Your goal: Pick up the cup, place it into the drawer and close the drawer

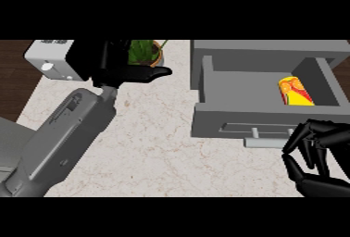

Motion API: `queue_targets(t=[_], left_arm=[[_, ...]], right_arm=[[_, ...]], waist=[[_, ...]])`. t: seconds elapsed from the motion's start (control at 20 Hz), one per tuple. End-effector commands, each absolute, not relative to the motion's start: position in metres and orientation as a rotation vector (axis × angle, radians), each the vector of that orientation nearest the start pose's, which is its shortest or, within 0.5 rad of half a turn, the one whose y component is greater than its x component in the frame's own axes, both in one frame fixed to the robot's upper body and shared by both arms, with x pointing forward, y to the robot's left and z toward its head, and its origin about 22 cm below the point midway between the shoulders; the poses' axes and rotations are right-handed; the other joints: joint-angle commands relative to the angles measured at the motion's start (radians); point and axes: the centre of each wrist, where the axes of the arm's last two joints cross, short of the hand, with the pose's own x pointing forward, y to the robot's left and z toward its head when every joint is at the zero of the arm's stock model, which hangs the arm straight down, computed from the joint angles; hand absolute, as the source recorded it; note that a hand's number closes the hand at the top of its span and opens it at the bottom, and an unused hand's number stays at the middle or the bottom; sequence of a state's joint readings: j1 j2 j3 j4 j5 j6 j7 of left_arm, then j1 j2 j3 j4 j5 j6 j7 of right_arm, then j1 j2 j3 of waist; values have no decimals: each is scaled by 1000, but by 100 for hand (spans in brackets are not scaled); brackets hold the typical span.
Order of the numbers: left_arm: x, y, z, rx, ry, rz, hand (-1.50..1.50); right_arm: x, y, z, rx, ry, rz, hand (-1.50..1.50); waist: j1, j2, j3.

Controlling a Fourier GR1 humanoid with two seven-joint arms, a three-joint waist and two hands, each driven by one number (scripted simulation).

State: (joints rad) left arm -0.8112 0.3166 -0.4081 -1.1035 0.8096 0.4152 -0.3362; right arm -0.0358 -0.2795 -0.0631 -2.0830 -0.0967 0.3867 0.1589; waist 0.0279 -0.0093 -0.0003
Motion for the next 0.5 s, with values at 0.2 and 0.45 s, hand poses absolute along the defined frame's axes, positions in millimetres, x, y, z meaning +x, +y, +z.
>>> queue_targets(t=[0.2, 0.45], left_arm=[[343, 220, 110, -247, -1890, 151, -150], [321, 245, 96, -281, -1885, 167, -150]], right_arm=[[238, -259, 122, -82, -1821, 711, 150], [243, -253, 115, -282, -1788, 1049, 150]], waist=[[-10, 7, 1], [18, 6, 1]])
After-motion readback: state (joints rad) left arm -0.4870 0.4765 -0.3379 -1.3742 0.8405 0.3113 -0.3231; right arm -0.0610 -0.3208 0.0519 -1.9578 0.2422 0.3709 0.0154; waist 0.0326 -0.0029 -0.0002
